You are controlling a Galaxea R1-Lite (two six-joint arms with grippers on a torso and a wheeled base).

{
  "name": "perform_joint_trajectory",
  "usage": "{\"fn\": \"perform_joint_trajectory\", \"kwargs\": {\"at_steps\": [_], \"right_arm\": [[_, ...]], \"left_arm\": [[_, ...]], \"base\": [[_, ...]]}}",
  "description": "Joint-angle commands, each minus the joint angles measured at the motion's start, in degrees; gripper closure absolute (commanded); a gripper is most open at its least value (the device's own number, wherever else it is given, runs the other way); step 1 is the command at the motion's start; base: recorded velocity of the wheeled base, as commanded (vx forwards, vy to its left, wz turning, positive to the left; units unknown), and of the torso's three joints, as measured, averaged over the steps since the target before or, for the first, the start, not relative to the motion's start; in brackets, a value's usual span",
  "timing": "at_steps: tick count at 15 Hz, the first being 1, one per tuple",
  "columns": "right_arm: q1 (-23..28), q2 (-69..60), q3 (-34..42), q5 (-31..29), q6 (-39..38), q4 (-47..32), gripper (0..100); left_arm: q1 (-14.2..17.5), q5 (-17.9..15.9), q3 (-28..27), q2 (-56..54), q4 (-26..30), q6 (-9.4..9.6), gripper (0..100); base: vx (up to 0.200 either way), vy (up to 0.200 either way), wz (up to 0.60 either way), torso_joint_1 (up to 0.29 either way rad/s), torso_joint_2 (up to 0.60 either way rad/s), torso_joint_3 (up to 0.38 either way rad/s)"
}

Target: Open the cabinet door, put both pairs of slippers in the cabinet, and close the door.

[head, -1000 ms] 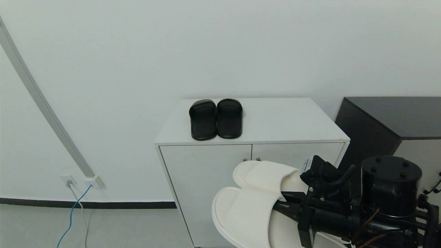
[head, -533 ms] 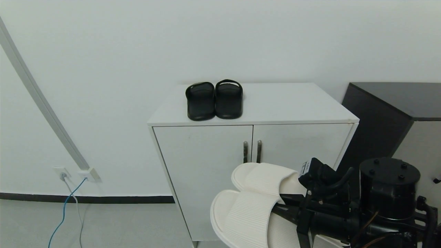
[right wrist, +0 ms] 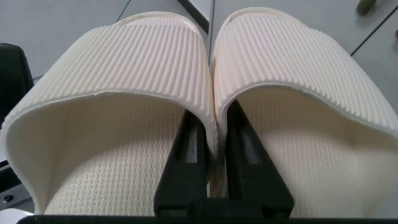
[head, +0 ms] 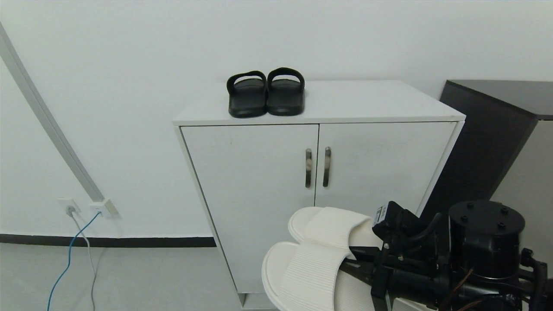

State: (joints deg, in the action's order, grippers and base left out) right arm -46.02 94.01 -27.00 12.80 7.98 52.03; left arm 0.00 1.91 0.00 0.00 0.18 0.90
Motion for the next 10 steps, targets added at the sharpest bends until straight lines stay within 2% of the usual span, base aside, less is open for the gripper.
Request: {"fn": "perform_joint_trajectory", "kwargs": {"at_steps": [1, 5, 10], "right_arm": [[0.0, 0.2, 0.0, 0.0, 0.0, 0.0, 100], [0.0, 0.6, 0.0, -0.1, 0.0, 0.0, 100], [0.0, 0.8, 0.2, -0.2, 0.0, 0.0, 100]], "left_arm": [[0.0, 0.0, -0.1, 0.1, 0.0, 0.06, 0], [0.0, 0.0, -0.1, 0.1, 0.0, 0.06, 0], [0.0, 0.1, 0.0, 0.1, 0.0, 0.68, 0]], "base": [[0.0, 0.0, 0.0, -0.119, 0.46, 0.344], [0.0, 0.0, 0.0, -0.089, 0.46, 0.36], [0.0, 0.0, 0.0, -0.029, 0.43, 0.387]]}}
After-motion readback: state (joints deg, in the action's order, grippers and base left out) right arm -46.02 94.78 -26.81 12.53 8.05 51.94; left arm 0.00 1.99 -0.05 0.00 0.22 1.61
